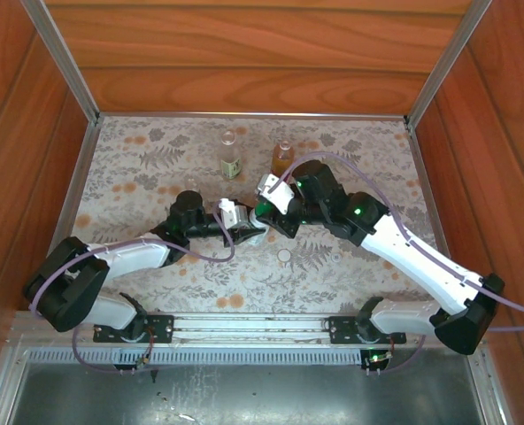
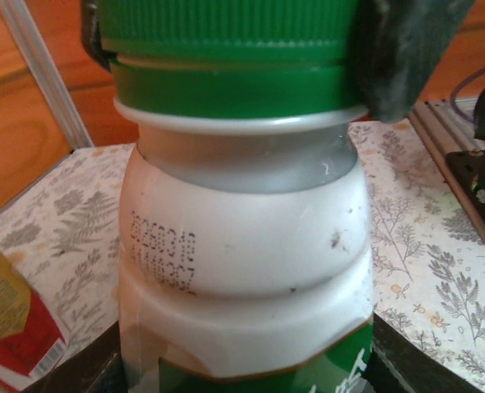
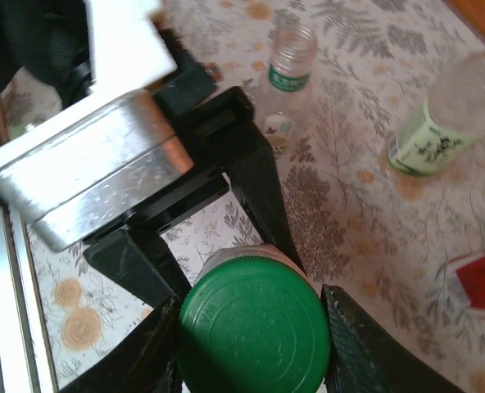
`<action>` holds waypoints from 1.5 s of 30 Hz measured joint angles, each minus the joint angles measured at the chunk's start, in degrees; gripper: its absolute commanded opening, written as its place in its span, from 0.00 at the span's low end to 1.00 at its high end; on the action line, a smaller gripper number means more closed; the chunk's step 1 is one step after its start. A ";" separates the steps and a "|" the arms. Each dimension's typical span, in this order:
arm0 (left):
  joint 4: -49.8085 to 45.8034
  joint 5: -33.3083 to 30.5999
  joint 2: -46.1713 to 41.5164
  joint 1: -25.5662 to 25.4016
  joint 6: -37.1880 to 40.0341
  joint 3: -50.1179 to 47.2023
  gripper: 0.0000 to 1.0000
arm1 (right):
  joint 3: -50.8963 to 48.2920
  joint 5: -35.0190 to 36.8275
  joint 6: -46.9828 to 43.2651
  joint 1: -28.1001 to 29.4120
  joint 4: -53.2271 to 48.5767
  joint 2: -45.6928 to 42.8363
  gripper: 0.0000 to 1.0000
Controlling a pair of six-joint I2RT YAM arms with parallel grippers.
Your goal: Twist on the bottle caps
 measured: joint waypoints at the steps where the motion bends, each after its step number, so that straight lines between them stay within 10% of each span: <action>1: 0.00 -0.50 0.20 0.00 -0.13 0.00 0.49 | -0.31 1.03 1.84 0.20 0.37 0.00 0.14; 6: 0.07 -1.49 0.68 -0.02 -0.07 0.00 0.49 | -4.00 3.74 5.68 0.59 3.93 -2.45 0.60; 13: 0.55 -1.31 -0.02 0.24 -1.97 -0.02 0.49 | -15.85 -0.13 1.81 0.57 12.92 -15.98 0.74; 23: 0.66 5.95 -1.14 0.31 -8.41 0.26 0.49 | -19.19 -3.26 2.80 0.55 25.05 -13.53 0.64; 32: 0.72 7.52 -1.14 0.31 -9.62 0.31 0.49 | -19.10 -2.78 6.16 0.46 26.40 -11.87 0.34; 39: 0.68 2.67 -2.67 0.31 -11.39 0.07 1.00 | -18.97 0.42 7.45 0.55 26.34 -11.02 0.28; 45: 1.22 -14.12 -15.39 0.31 -17.14 -7.89 1.00 | -17.90 9.44 8.66 0.55 26.82 -7.76 0.25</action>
